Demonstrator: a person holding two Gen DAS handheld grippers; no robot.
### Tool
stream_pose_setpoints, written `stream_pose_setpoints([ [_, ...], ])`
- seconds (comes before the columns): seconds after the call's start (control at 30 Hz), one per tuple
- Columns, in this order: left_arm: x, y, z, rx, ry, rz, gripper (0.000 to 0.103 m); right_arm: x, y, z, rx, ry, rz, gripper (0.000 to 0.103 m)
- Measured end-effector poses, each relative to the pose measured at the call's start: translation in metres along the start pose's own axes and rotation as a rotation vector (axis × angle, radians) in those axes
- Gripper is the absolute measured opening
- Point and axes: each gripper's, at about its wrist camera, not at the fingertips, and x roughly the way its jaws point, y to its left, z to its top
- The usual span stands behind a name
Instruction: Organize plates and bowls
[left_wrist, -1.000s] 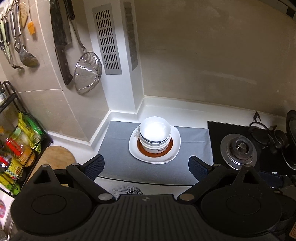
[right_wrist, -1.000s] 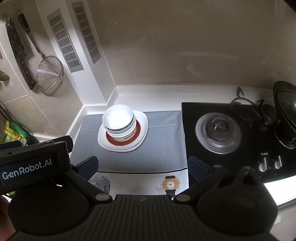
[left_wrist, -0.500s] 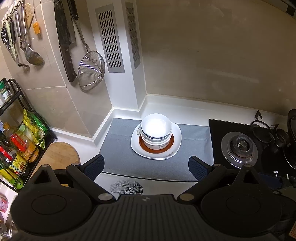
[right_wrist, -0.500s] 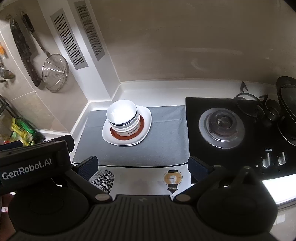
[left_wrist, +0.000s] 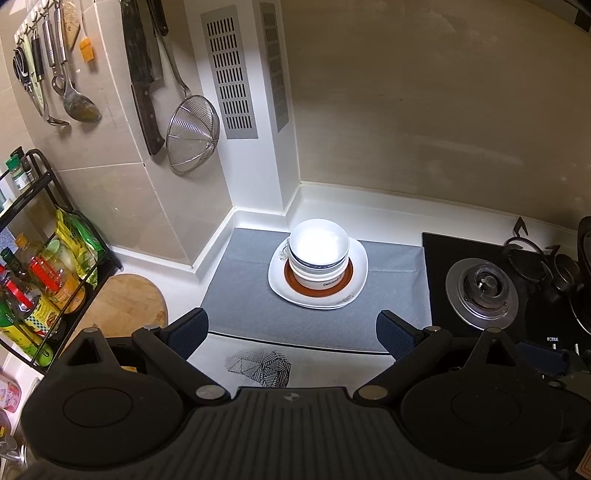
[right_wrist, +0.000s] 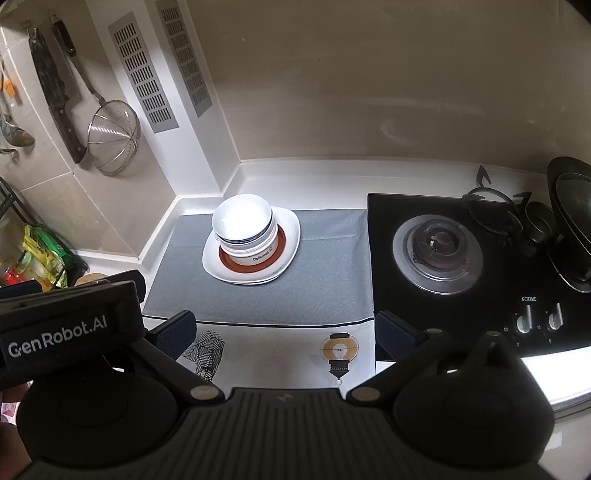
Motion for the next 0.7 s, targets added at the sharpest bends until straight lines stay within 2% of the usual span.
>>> stream_pose_setpoints([
  [0.33, -0.0096, -0.0013, -0.0051, 0.007, -0.009, 0.016, 0.098, -0.0067, 0.0006, -0.0069, 0.01, -0.005, 0.019, 0.103],
  [0.7, -0.0037, 0.006, -0.0039, 0.011, -0.009, -0.004, 0.098, -0.0012, 0.0051, -0.0066, 0.016, 0.0, 0.021, 0.103],
])
